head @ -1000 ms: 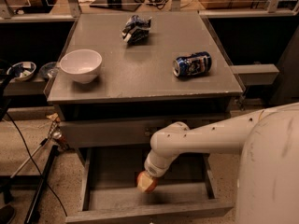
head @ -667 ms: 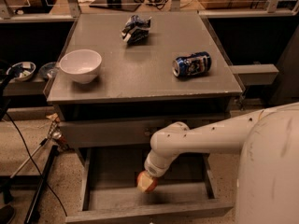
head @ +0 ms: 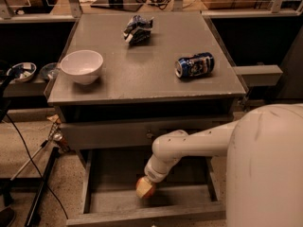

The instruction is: Place apple into middle drawer

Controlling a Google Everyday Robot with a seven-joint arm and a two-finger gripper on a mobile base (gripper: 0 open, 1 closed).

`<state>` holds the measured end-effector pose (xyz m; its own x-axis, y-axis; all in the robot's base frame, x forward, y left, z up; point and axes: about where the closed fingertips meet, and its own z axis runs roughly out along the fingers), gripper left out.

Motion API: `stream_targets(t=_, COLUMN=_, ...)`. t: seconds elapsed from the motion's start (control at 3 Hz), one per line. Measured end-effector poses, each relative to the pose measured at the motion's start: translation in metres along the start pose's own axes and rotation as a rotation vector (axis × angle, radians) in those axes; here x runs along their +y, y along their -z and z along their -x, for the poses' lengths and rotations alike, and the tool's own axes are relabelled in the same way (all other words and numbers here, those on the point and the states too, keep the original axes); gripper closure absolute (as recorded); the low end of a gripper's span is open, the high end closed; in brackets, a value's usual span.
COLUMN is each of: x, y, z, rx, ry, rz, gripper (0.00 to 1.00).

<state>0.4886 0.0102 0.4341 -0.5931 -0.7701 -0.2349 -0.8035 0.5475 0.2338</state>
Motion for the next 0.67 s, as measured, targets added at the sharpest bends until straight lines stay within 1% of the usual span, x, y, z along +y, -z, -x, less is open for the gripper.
stream_targets(t=0.67, x=-0.0015, y=-0.0207, z=-0.0027, rx=-0.028, ry=-0.052, rz=0.046, gripper=1.00)
